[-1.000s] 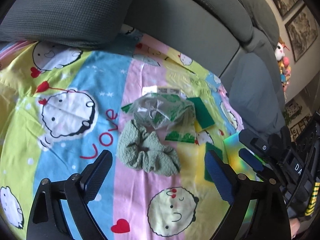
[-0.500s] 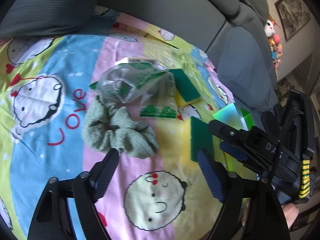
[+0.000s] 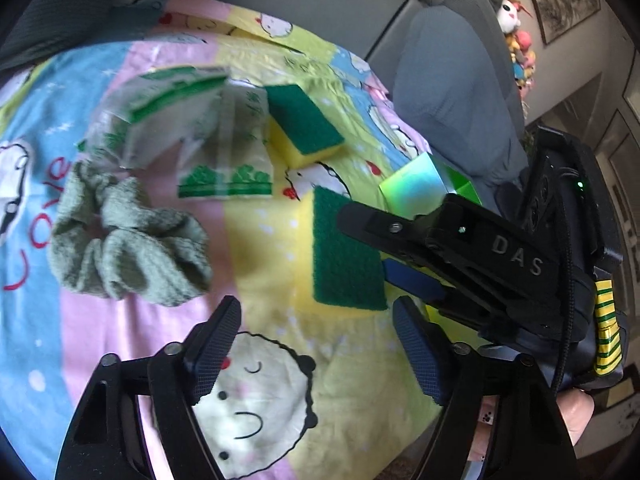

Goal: Organize objects
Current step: 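Move the right tool to the flat green scouring pad and close on it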

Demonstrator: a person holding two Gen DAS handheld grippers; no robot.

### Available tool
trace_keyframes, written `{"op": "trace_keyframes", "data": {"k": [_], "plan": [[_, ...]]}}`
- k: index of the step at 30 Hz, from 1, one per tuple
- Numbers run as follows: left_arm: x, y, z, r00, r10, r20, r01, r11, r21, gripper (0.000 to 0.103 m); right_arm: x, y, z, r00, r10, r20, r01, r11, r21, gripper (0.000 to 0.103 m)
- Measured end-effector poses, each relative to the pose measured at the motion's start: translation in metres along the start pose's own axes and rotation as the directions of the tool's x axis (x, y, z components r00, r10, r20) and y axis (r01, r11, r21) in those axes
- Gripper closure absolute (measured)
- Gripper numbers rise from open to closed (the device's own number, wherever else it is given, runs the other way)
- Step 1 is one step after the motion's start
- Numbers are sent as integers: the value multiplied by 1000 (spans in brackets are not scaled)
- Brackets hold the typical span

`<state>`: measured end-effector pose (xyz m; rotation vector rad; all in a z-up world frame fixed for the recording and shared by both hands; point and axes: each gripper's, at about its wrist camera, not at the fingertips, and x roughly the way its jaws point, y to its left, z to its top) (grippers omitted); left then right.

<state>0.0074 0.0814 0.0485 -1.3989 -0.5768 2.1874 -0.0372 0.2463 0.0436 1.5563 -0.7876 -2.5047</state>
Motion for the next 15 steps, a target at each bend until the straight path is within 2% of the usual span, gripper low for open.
{"op": "trace_keyframes", "data": {"k": [5,11,15], "plan": [[14,2,2,999,-34,-37,33,999,-21,37,11,-4,1,999,-13,-31,13,1000,13,34],[26,0,2,994,-90,-64,90,996,-14,50,22,-6,2,997,-28,-65,28,1000,-4,34],[28,-4,1,996,-70,-61,71,997,9,50,23,-4,2,997,-28,-65,26,999,-29,34]]}}
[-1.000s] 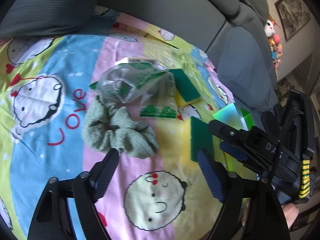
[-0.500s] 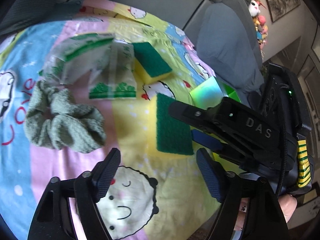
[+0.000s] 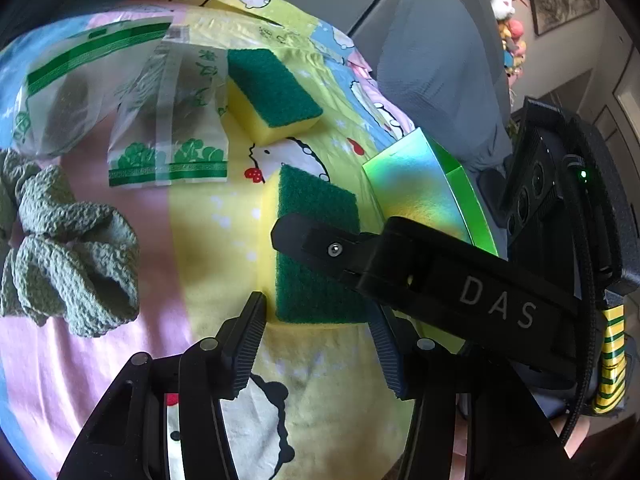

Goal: Organize objects
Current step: 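Move the right tool to the flat green scouring pad and close on it, then carry the green scouring pad with the right tool into the white box and release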

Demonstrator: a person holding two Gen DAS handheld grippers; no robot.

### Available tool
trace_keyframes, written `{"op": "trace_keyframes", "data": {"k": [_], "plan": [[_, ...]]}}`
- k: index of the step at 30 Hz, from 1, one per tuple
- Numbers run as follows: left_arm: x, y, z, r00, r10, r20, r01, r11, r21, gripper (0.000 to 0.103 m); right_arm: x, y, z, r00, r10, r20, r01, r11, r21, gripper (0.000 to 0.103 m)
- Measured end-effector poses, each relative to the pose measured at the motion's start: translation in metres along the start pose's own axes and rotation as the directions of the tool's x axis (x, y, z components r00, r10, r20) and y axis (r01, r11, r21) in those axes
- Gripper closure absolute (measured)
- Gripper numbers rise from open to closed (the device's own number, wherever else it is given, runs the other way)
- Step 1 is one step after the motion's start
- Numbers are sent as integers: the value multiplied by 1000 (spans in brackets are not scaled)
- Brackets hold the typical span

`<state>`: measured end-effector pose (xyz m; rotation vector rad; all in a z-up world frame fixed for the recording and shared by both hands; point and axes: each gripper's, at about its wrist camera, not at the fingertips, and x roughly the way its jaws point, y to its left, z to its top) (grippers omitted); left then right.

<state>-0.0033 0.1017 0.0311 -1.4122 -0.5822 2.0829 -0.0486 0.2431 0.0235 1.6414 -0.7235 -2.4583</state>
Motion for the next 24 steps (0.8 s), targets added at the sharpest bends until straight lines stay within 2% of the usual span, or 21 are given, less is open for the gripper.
{"op": "trace_keyframes", "data": {"k": [5,11,16,20,24], "plan": [[-4,-7,-2,1000,14,15,-15,1000,28,50,-1,0,-1,1000,-12,6,12,1000,-6,43],[-24,-23,-5,996,9,88,-16,996,87,50,-19,5,-3,998,36,57,-35,999,-21,43],[-54,-43,-11,985,-24,172,-3,988,154,50,-49,15,-10,988,86,131,-80,995,-54,43],[-73,-69,-19,970,-37,241,-20,973,231,50,-78,22,-18,968,138,211,-118,987,-105,43],[-86,-94,-24,954,-68,291,-21,957,290,50,-106,18,-24,936,204,288,-175,977,-125,43]]}}
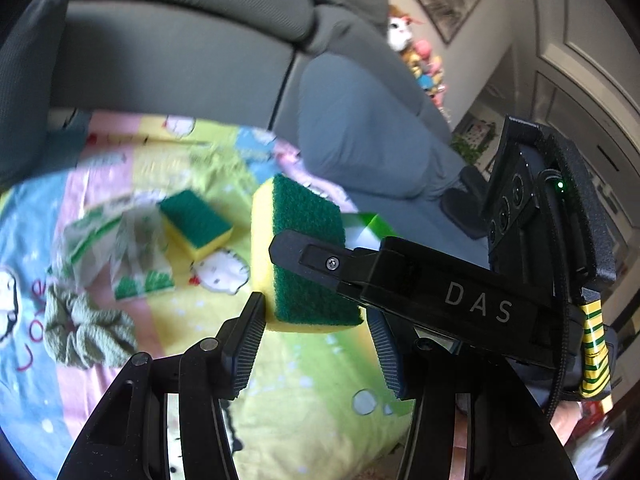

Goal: Organize objects
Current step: 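Carry the green scouring pad with the right tool into the white box and release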

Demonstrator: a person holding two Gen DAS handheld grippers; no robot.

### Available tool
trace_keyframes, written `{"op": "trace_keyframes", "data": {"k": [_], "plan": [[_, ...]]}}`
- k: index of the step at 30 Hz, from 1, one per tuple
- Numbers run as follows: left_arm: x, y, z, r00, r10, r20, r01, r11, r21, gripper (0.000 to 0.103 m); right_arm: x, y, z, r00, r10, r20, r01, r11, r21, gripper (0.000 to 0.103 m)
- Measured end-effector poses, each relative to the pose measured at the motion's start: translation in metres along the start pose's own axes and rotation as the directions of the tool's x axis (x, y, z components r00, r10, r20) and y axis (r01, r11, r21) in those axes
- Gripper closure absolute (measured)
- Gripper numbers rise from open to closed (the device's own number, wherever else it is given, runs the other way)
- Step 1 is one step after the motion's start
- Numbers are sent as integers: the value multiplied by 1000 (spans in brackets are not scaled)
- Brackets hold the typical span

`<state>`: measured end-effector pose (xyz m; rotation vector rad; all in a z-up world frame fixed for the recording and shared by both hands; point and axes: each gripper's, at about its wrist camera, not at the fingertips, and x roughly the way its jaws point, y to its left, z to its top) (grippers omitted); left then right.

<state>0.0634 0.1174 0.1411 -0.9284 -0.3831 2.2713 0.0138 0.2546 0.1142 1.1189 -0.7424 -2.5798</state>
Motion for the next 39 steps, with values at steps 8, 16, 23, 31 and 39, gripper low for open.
{"op": "trace_keyframes", "data": {"k": [8,16,23,31,39], "plan": [[17,-43,8,999,-46,7,45,995,90,50,-45,-21,11,994,20,106,-19,1000,-11,42],[57,-73,5,995,-77,-57,83,991,108,50,-63,-70,18,991,-17,129,7,997,80,42],[80,-92,0,988,-117,-103,128,986,106,50,-78,-97,14,989,-55,139,35,989,145,42],[101,-106,-5,977,-156,-147,172,980,103,50,-92,-122,11,983,-99,152,68,978,199,42],[122,-107,-10,961,-197,-195,211,976,53,50,-96,-143,10,977,-164,135,127,960,251,42]]}}
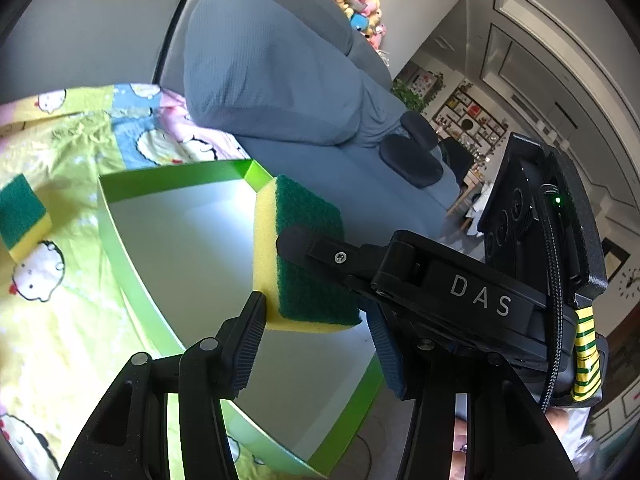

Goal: Organize objects
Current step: 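Carry the green scouring pad with the right tool into the white box and release, then withdraw the right tool from the box back toward the blanket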

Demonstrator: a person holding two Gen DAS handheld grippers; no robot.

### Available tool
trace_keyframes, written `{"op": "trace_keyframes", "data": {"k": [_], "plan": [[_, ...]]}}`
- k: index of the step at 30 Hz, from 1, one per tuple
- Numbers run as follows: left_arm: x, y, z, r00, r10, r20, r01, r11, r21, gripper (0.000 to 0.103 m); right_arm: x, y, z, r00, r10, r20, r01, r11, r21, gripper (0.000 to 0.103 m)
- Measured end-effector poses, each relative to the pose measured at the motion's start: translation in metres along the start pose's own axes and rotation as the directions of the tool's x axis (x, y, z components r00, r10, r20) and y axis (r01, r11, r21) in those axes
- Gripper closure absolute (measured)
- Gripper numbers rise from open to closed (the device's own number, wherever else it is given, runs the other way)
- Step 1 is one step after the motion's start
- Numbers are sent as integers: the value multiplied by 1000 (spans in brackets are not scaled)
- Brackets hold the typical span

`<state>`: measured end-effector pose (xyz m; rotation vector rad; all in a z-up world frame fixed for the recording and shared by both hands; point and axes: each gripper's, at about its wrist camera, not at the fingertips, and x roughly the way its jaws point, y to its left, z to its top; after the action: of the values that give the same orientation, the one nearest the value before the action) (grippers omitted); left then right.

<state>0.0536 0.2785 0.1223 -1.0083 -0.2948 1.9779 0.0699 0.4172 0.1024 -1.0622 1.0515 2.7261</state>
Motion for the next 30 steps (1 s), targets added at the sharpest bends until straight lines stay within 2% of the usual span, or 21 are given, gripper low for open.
{"op": "trace_keyframes", "data": {"k": [7,11,14,20,23,28,30], "plan": [[7,9,-6,1000,-4,-17,3,998,-60,50,7,-8,1,997,-75,-8,75,997,29,42],[0,10,-7,1000,4,-4,-4,998,-59,50,6,-8,1,987,-160,26,160,987,22,42],[-11,10,-6,999,30,18,-29,999,-43,50,2,-7,2,976,-211,61,211,977,15,41],[-39,20,-5,993,108,50,-106,993,-45,50,2,6,0,955,-270,120,276,960,-40,30],[-61,28,-5,989,121,79,-118,992,-51,31,6,15,-3,941,-304,148,317,946,-72,20],[-95,38,0,975,193,113,-193,981,-14,24,22,24,-8,948,-290,134,302,951,-74,16],[-110,44,0,963,232,139,-234,972,-4,23,28,29,-9,944,-299,141,312,947,-79,15]]}}
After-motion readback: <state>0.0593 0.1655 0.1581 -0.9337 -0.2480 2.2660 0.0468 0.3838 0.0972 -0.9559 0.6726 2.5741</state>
